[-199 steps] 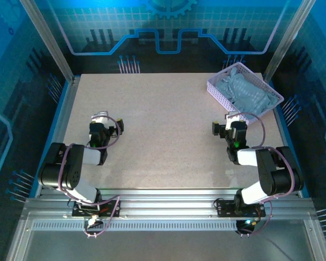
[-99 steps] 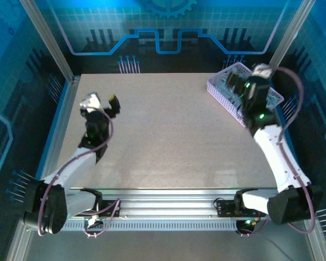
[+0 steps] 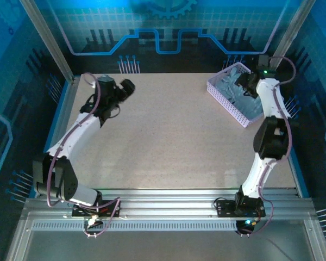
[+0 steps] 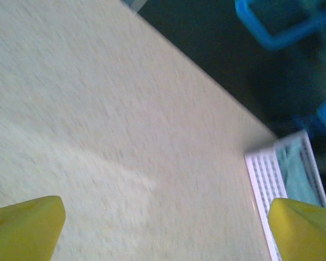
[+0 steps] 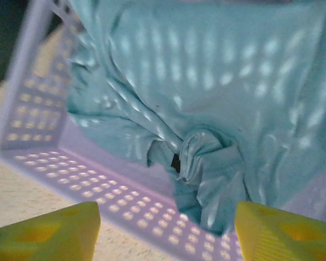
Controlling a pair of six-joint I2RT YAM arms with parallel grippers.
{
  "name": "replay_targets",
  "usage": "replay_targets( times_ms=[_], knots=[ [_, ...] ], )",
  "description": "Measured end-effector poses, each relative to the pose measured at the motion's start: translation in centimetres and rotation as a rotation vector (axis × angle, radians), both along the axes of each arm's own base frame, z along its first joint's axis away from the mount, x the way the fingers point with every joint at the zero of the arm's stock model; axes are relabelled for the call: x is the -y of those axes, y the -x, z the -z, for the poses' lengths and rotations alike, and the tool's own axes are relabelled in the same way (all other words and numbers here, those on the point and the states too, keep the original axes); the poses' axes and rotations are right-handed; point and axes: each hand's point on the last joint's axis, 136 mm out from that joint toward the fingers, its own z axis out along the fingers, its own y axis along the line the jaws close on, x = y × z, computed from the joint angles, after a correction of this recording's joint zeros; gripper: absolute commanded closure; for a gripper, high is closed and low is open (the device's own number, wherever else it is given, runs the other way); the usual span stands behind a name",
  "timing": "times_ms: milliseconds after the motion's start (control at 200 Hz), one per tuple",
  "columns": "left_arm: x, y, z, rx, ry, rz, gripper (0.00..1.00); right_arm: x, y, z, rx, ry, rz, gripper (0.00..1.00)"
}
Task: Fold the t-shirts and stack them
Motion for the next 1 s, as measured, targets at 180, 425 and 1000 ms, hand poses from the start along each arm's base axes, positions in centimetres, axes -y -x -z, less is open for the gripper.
replay_targets(
  times_ms=[180, 425, 1000],
  knots=[
    [6.3, 2.3, -0.1, -0.027, 0.076, 0.218, 0.17, 0.2, -0.1, 6.7, -0.16, -0.046, -0.005, 0.41],
    [8.3, 3.6, -1.1, -0.025, 0.138, 0.31, 0.23, 0.6, 0.3, 11.3, -0.266, -0.069, 0.019, 0.57],
    [8.4, 4.0, -2.8, 0.018, 0.154, 0.325, 0.35, -2.3, -1.8, -10.7, 0.214, 0.183, -0.026, 1.0]
  ],
)
